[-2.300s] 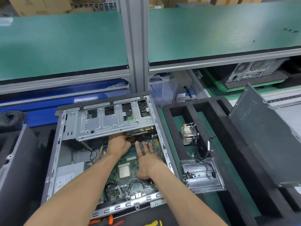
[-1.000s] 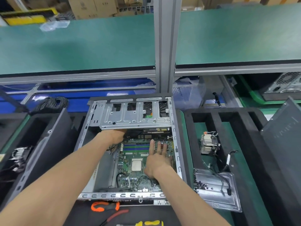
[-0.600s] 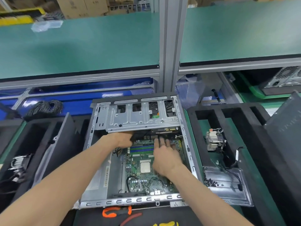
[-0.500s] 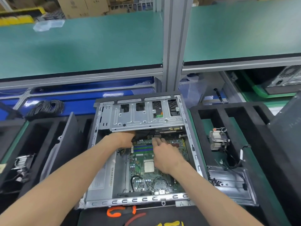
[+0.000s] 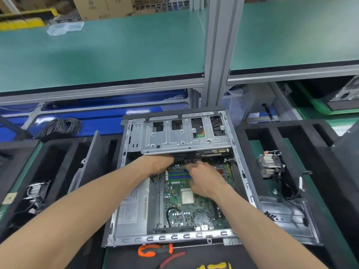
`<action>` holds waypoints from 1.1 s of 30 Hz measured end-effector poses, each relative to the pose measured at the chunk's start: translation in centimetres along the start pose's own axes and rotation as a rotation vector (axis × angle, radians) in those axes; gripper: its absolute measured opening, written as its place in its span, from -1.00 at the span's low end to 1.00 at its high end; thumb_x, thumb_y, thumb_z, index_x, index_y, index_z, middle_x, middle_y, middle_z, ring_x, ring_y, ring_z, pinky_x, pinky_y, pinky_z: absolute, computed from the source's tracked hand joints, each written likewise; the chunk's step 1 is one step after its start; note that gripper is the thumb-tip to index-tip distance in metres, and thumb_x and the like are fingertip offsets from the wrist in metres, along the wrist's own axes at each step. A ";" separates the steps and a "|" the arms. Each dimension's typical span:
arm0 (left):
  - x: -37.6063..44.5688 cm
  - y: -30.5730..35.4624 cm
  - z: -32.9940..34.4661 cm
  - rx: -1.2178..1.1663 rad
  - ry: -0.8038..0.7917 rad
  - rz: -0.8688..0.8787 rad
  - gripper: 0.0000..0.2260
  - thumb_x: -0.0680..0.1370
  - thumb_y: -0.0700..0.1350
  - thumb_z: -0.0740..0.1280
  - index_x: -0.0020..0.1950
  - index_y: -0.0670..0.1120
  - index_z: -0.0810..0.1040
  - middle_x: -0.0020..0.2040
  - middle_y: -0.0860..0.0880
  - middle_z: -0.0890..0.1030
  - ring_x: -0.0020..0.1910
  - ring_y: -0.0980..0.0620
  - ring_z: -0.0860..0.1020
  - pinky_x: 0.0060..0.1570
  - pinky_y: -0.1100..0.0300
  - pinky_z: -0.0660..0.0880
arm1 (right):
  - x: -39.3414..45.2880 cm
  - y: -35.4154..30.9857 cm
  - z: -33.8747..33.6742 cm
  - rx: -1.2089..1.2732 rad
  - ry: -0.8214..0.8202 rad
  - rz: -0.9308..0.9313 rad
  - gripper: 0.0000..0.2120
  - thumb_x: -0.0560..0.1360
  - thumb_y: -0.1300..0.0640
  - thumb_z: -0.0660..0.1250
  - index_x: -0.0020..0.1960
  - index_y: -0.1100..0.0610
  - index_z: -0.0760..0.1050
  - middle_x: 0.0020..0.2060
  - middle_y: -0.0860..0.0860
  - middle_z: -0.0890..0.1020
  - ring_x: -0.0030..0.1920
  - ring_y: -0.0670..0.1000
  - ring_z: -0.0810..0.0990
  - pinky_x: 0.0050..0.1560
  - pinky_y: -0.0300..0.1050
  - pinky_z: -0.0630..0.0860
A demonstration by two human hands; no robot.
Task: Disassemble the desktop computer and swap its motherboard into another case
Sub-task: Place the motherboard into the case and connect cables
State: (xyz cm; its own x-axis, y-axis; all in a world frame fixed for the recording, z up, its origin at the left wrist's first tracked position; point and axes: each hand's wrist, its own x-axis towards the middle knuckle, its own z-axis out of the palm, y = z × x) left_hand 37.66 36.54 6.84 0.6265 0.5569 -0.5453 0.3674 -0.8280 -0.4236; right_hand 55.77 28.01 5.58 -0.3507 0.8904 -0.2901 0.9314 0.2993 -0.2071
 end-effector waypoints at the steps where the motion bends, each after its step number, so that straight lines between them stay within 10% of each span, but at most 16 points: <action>1: -0.2 0.1 -0.3 -0.003 -0.006 -0.050 -0.85 0.64 -0.21 0.18 -0.13 -0.12 0.43 -0.08 -0.09 0.62 -0.25 -0.05 0.42 -0.22 0.08 0.37 | 0.0 0.1 0.0 0.009 -0.001 0.009 -0.44 0.50 0.21 0.25 0.50 0.13 0.32 0.21 0.18 0.59 0.19 0.20 0.55 0.23 0.08 0.55; 9: 0.2 0.3 0.5 -0.476 -0.076 -0.050 -0.87 0.56 -0.37 0.19 -0.02 -0.18 0.45 -0.30 0.00 0.40 -0.42 0.06 0.37 -0.55 0.29 0.22 | 0.4 0.2 0.7 -0.007 0.043 -0.025 -0.38 0.54 0.32 0.29 0.56 0.13 0.23 0.33 0.10 0.54 0.19 0.14 0.57 0.24 0.01 0.55; 33: 0.4 0.4 1.6 -0.674 -0.160 -0.171 -0.70 0.59 -0.31 0.16 -0.24 0.00 0.21 -0.26 0.01 0.37 -0.37 0.08 0.33 -0.43 0.24 0.26 | 0.5 0.4 1.1 -0.020 0.026 -0.044 -0.22 0.44 0.38 0.24 0.61 0.14 0.09 0.50 0.10 0.36 0.31 0.17 0.49 0.30 0.02 0.51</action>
State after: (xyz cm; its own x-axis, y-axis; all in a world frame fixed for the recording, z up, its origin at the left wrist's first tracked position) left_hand 36.92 36.55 5.35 0.4328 0.6424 -0.6324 0.8289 -0.5594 -0.0010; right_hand 55.86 28.24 4.33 -0.3890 0.8848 -0.2564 0.9169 0.3451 -0.2004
